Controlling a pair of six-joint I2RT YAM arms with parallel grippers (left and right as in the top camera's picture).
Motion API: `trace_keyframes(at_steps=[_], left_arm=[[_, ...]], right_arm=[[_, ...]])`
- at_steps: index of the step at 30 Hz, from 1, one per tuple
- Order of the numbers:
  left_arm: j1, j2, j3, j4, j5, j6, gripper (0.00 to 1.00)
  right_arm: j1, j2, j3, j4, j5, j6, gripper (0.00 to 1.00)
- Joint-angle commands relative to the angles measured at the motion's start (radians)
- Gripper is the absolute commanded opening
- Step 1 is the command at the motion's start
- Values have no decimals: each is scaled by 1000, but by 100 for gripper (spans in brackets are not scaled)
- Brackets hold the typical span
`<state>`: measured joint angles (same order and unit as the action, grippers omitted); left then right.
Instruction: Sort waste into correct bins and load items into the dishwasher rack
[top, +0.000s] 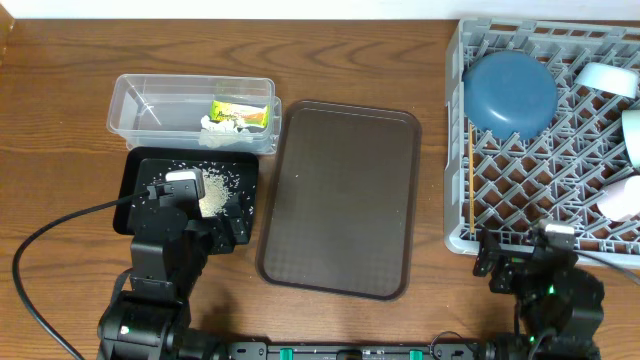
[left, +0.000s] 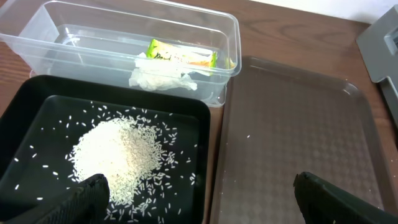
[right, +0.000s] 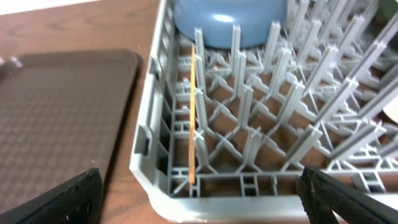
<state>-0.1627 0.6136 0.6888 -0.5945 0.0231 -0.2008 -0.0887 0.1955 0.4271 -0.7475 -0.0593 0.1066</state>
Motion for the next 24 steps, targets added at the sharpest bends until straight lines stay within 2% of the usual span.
trace_keyframes(at_steps=[1, 4, 13, 18, 24], left_arm=[[3, -1, -6, 1, -8, 18, 97], [3, -1, -6, 1, -8, 18, 98], [3, -1, -6, 1, -8, 18, 97], [3, -1, -6, 1, -8, 18, 97], [3, -1, -6, 1, -8, 17, 97]], right_arm=[[27, -94, -47, 5, 3, 5, 99], [58, -186, -89, 6, 3, 5, 99], [92, -188, -142, 95, 13, 2, 99], [97, -190, -216, 298, 56, -3, 99], [97, -190, -364, 670, 56, -3, 99]])
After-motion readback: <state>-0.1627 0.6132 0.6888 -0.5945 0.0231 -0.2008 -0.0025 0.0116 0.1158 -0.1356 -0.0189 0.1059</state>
